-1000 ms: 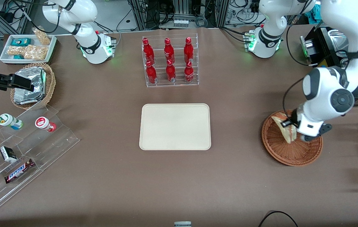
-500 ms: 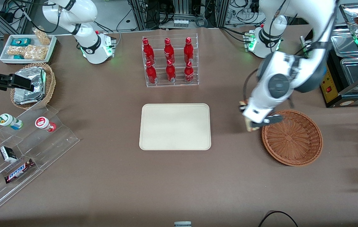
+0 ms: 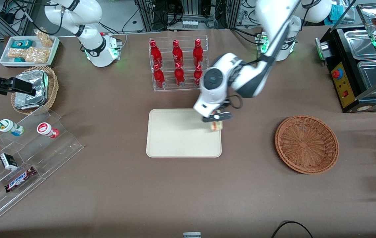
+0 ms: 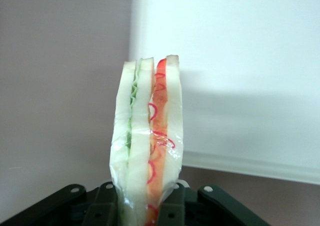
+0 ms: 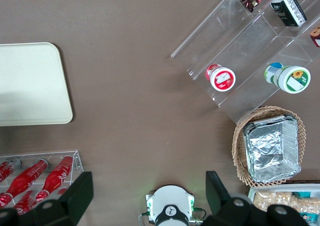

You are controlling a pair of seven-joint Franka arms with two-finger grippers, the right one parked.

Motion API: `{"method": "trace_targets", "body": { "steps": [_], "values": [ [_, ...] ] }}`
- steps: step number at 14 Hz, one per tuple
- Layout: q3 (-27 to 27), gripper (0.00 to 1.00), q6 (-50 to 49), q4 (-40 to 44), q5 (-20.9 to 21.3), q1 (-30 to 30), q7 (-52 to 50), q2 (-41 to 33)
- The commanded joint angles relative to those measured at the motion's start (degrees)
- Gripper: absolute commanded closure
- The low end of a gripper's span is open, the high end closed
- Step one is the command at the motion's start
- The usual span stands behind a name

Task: Place sandwich from basket to tray
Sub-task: 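Lift the sandwich and carry it with the left gripper over the tray, then lower the sandwich onto the tray and open the left gripper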

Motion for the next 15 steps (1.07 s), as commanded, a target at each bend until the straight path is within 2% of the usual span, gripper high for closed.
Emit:
{"method": "trace_targets", "body": {
  "steps": [1, 3, 5, 6, 7, 8, 9, 10, 11, 15],
  "values": [
    [1.01, 0.79, 2.38, 10.03, 0.29, -4.36, -5.31, 9.22],
    [1.01, 0.78, 2.39, 13.91, 0.3, -5.77, -6.21, 12.4],
    [0.92, 0.72, 2.74, 14.54, 0.03, -6.21, -6.3, 13.55],
    [0.92, 0.61, 3.61, 15.07, 0.03, -6.82, -6.38, 14.25],
    [1.01, 0.57, 4.93, 15.51, 0.21, -7.44, -7.43, 15.3],
    [1.01, 0.47, 6.16, 16.55, 0.38, -7.53, -9.0, 16.35],
    [1.01, 0.42, 6.26, 17.44, 0.47, -7.53, -9.37, 16.97],
    [1.01, 0.3, 6.26, 17.53, 0.47, -7.53, -9.46, 17.07],
    [1.01, 0.0, 6.26, 17.53, 0.47, -7.53, -9.37, 16.98],
    [1.54, 0.0, 1.01, 17.97, 0.56, -6.75, -9.02, 14.09]
  ]
}}
